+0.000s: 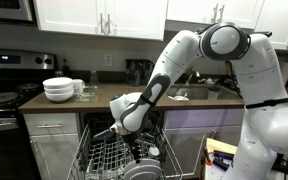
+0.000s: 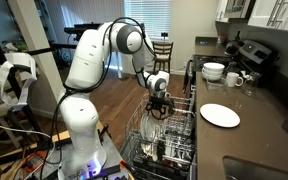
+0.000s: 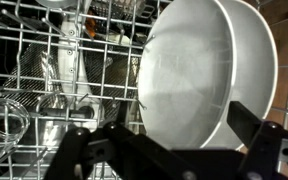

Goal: Get the rightmost plate on the plate dryer and put it on top of the white plate on the counter

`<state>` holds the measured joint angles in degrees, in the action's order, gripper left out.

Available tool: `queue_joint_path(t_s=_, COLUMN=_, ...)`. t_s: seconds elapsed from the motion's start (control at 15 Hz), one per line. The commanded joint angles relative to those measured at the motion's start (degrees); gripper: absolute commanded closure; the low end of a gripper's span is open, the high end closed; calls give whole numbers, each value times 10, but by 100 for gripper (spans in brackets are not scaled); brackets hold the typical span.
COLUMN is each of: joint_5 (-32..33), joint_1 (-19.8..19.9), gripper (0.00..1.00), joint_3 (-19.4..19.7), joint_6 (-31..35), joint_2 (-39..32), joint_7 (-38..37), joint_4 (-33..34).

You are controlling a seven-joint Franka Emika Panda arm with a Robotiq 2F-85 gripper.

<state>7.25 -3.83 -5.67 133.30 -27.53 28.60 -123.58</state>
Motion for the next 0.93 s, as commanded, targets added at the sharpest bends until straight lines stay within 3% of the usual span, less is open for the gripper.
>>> queue_joint_path(t_s=0.0, joint_5=8, joint_1=7, gripper=4, joint_3=-9, joint_6=25, joint_2=-15, joint_7=-15, joint_4=6)
queue_joint_path(t_s=0.07, joint_5=8, joint_1=7, gripper=13, joint_3=-10, joint_6=28, joint_2=-18, joint_7=-15, joint_4=6)
queue_joint_path(t_s=0.13, joint_5=6, joint_1=8, gripper=15, joint_3=-11, joint_6=31, joint_2=-21, joint_7=-14, joint_4=6)
queue_joint_path(t_s=0.2, joint_5=7, joint_1=7, gripper=31, joint_3=-11, joint_6=32, joint_2=-24, joint_7=-15, joint_4=7)
queue_joint_path(t_s=0.47, joint_5=-4, joint_1=14, gripper=55, joint_3=-20, joint_6=16, joint_2=-33, joint_7=-7, joint_4=15)
queue_joint_path(t_s=0.73, joint_5=-8, joint_1=15, gripper=59, joint_3=-24, joint_6=-3, joint_2=-27, joint_7=-5, joint_4=18)
queue_joint_path(t_s=0.87, joint_5=-7, joint_1=15, gripper=54, joint_3=-23, joint_6=-9, joint_2=-23, joint_7=-6, joint_4=19)
